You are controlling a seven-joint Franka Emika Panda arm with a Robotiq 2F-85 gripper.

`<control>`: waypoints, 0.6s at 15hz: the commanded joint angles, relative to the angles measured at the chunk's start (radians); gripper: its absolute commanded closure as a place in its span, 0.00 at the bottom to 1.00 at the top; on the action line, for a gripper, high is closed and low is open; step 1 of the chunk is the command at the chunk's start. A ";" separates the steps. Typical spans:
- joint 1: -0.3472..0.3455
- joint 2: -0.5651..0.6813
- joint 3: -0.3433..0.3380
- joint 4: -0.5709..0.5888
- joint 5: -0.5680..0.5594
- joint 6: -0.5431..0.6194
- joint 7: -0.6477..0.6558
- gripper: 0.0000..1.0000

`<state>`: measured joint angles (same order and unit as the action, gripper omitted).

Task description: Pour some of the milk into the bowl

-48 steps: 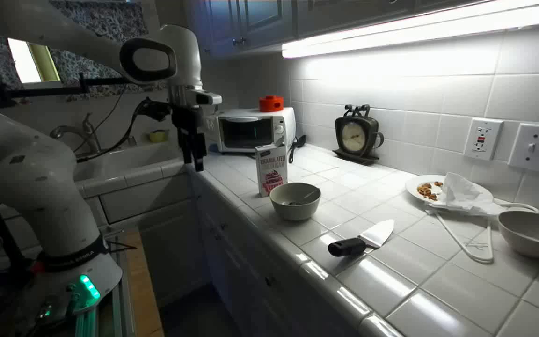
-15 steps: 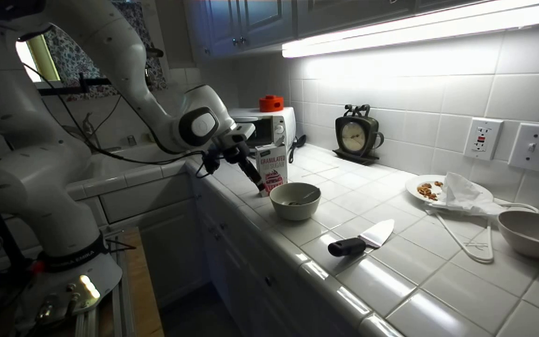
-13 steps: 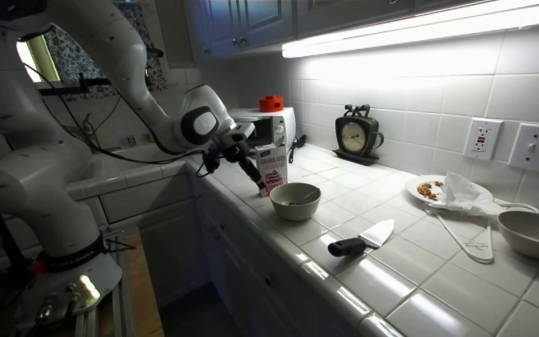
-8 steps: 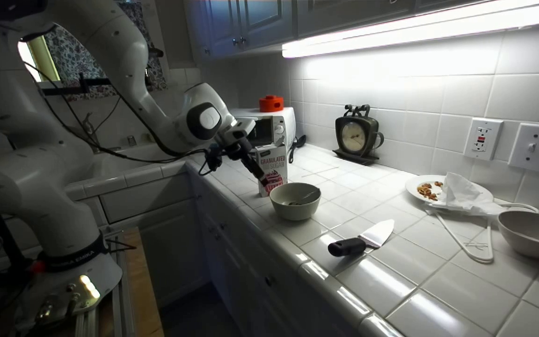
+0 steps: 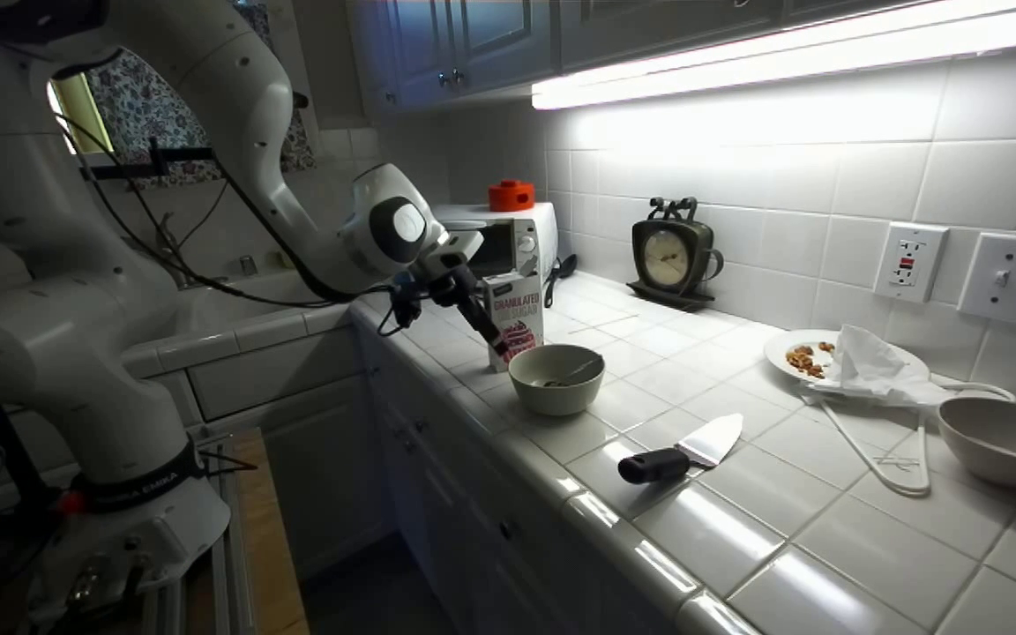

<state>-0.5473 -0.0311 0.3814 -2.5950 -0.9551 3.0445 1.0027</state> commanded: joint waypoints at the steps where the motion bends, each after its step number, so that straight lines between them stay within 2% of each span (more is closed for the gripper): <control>1: -0.006 0.048 0.004 0.041 -0.105 -0.002 0.104 0.37; 9: 0.003 0.098 -0.012 0.091 -0.272 0.002 0.248 0.37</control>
<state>-0.5472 0.0331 0.3763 -2.5408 -1.1436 3.0444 1.1765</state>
